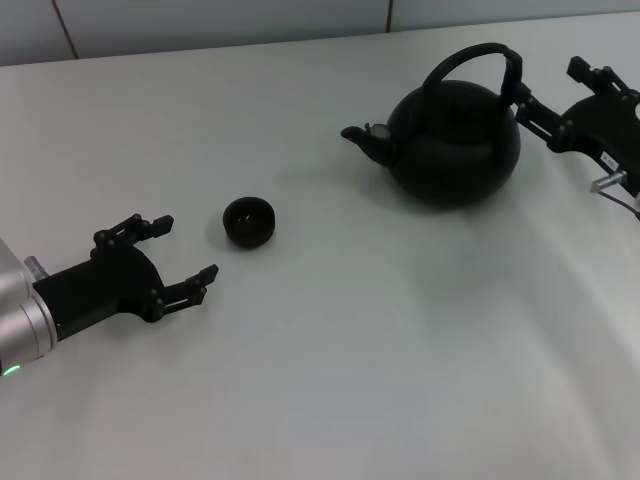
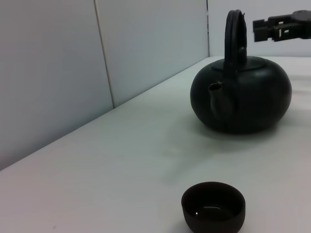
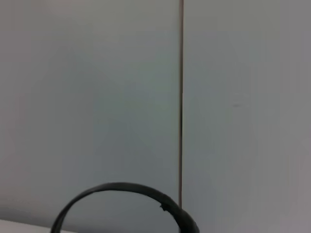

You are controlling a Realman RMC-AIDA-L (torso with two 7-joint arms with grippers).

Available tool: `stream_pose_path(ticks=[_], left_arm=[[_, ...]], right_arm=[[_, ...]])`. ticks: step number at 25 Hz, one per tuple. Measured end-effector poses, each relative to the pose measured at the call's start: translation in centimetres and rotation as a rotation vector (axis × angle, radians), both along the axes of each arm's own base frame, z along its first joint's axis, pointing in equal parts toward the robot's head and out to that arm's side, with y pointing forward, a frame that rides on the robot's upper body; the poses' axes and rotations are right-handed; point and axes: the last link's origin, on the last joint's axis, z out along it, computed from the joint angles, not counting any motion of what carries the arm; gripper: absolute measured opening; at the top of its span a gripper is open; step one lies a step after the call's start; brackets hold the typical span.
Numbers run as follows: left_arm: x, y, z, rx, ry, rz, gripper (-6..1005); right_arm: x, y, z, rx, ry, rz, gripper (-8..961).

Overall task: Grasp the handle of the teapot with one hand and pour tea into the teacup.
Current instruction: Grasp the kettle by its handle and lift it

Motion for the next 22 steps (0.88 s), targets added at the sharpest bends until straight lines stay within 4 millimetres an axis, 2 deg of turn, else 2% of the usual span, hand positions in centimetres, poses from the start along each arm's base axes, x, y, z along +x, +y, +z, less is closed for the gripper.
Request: stream_pose_path(ticks=[19,22], left_arm=[[0.0,0.1,0.0,0.002,0.002,0.001,844],[0.0,0.1,0.0,0.002,0.002,0.001,844]], right_arm=[[-0.9,2.0,-1.1,-0.038,-0.016,-0.028,817],[-1.0,2.1,-1.1,-0.040,-0.017,-0.029,726]])
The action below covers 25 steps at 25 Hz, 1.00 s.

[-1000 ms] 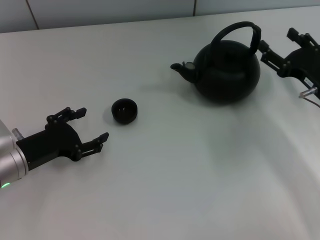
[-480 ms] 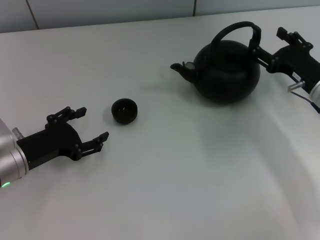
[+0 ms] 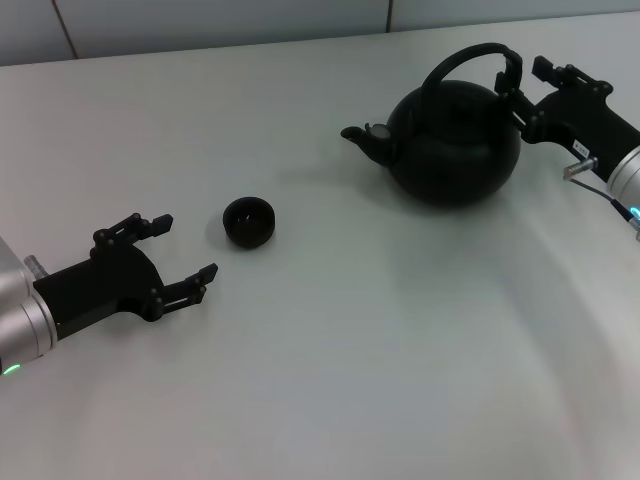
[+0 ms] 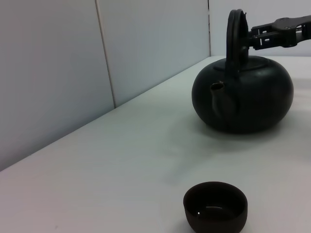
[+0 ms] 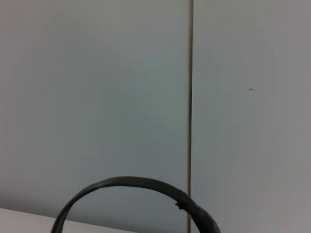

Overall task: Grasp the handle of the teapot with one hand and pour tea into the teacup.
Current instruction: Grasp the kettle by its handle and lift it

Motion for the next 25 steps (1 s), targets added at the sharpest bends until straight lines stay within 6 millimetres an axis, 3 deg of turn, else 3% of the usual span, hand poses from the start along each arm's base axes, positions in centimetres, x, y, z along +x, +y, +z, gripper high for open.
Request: stream_pose_path(ticks=[8,11,16,25], left_arm=[[-0.09,0.03,0.10,0.001,0.003,0.001,844],[-0.12,0.03,0.11,0.001,0.004,0.002,844],[-0.14,0.01,0.09,0.000,0.004,0.002,844],[-0.13,0.02,-0.03,-0.006,0.018,-0.005,844]], right_arm=[[-0.10,0.07,0.03,0.006,-0.009,0.007,452],[-0.18,0.11,0.02,0.007,-0.013,0.012,212],[-0.25,0.18,0.04,0.008,-0.013,0.014,72],[-0.53,0.32,0.25,0.022,-0.005,0.025,72]])
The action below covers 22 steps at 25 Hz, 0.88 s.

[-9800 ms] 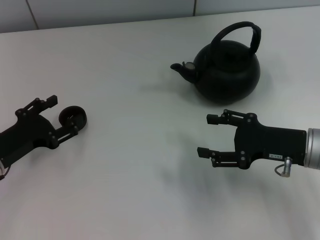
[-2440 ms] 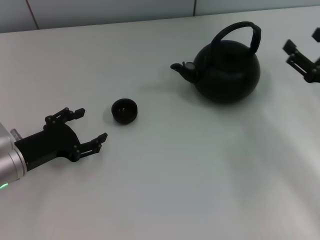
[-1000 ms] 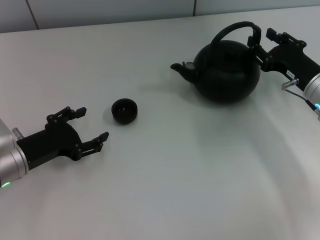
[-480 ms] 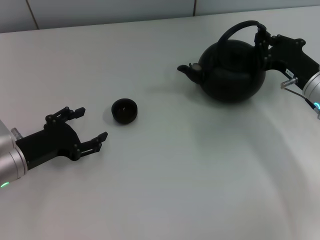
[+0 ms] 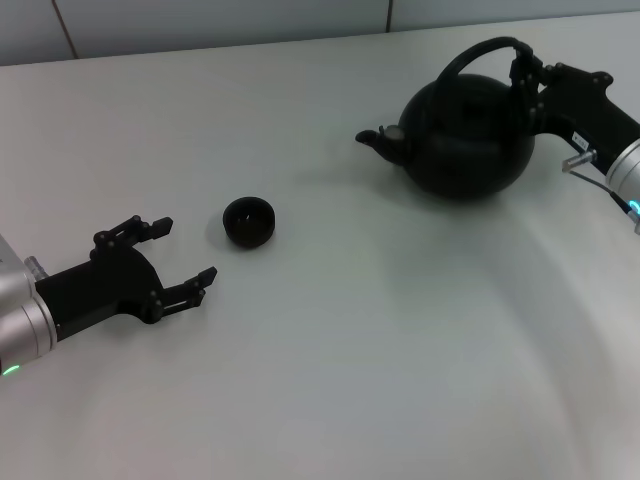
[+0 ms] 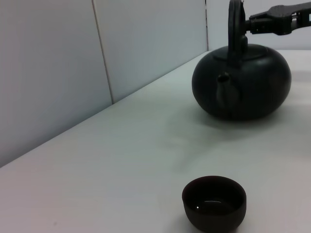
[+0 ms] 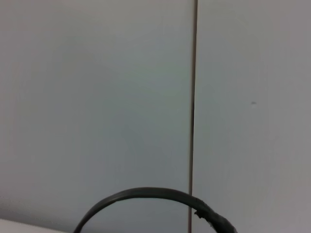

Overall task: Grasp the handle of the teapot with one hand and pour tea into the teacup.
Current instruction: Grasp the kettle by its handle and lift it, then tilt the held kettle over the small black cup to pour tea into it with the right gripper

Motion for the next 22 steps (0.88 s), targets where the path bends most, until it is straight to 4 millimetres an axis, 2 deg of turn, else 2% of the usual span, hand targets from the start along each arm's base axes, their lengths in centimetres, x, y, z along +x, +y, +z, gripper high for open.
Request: stream_pose_path(ticks=[11,22], left_arm=[[0.0,0.1,0.1,0.000,-0.002,0.005,844],[0.3,0.4,0.4,-0.002,-0.006,0.003,844]], right_arm=[[-2.4,1.9,1.1,0.018,-0.016,0.100,73],[-5.6,4.0,0.8,-0.025,-0.082,0.217,72]])
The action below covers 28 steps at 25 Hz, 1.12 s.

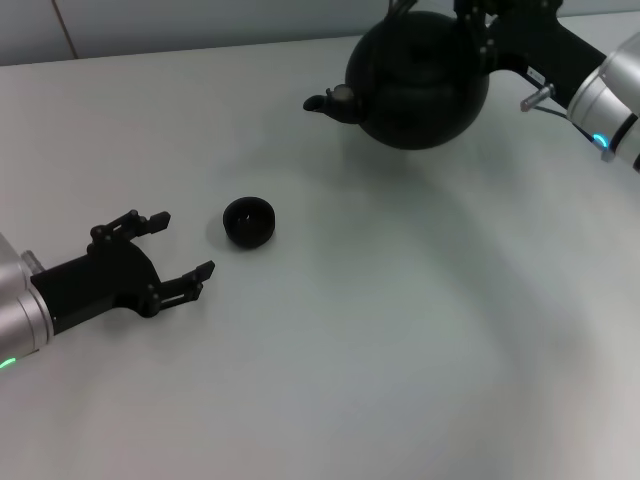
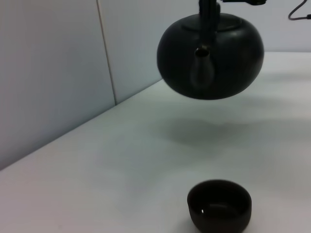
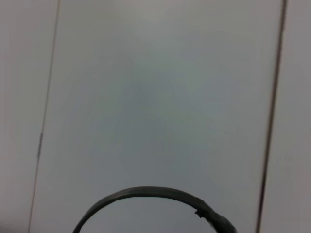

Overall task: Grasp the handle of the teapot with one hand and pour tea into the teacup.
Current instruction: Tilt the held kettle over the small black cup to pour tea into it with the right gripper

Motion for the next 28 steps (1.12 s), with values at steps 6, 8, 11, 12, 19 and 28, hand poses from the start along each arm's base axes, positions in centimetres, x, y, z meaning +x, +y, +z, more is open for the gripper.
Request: stream_pose_path(ticks=[6,8,11,12,19,28], left_arm=[[0.3,0.2,0.3,-0.011,0.021,-0.009,843],[0.3,0.2,0.4,-0.008,0.024,-0.007,843],[0.2,0.3,0.6,-0.004,0.024,0.002,843],[0.2,0.3,0.6,-0.002,0.024,0.003,843],[0.3,0.5,0.7,0.003,0.021,0.001,843],[0.1,0.5,0.9,0.004,0.027,0.004,843]], right_arm=[[-0.7,0.3,0.1,-0.002,-0.021,0.032,72],[-0.8,0.3,0.1,-0.004,-0.028,0.041,72],[-0.9,0.2,0.2,-0.004,-0.037,0.052,72],[-0.9,0.2,0.2,-0.005,-0.038,0.054,72],[-1.5,0.2,-0.3,-0.025,-0.066,0.089,73],[-2.6,0.5,-1.0,-0.057,-0.096,0.130,73]])
